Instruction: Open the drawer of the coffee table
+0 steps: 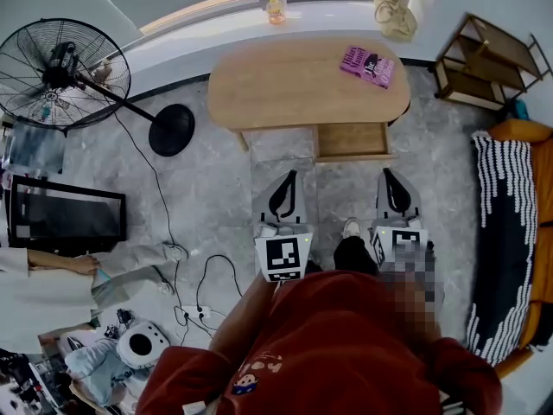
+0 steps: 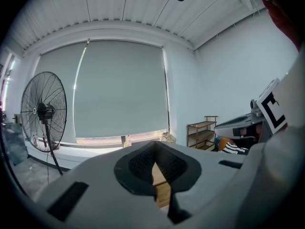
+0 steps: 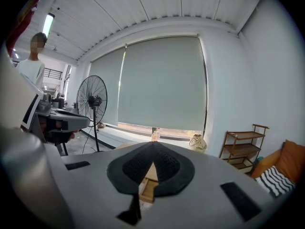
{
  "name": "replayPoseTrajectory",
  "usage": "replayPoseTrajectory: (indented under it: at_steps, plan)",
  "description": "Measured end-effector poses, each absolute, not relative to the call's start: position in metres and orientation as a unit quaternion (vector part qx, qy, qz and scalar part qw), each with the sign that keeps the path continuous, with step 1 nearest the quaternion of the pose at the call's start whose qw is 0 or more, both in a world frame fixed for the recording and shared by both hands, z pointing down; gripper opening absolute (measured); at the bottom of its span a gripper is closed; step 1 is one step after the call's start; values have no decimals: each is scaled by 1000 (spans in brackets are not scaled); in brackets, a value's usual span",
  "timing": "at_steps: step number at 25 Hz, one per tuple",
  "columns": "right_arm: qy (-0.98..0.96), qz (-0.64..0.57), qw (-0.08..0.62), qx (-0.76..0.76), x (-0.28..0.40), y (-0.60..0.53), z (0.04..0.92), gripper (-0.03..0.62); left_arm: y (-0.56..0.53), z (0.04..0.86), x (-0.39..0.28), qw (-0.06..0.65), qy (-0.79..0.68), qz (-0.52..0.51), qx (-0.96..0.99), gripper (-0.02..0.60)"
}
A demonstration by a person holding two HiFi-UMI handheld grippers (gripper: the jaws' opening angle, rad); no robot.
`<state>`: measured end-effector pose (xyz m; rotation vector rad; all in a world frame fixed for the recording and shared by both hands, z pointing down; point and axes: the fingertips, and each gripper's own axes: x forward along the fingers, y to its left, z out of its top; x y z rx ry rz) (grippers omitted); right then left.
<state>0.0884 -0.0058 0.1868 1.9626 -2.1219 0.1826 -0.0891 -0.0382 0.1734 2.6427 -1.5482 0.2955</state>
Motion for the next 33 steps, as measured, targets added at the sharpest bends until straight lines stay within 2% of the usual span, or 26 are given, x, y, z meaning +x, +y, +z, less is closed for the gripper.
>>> replayPoseTrajectory:
  at_steps: [33]
  plan:
    - [-726,76,136,670,102,-2,199,-3,-35,184,-72,44,-496,108,860,6]
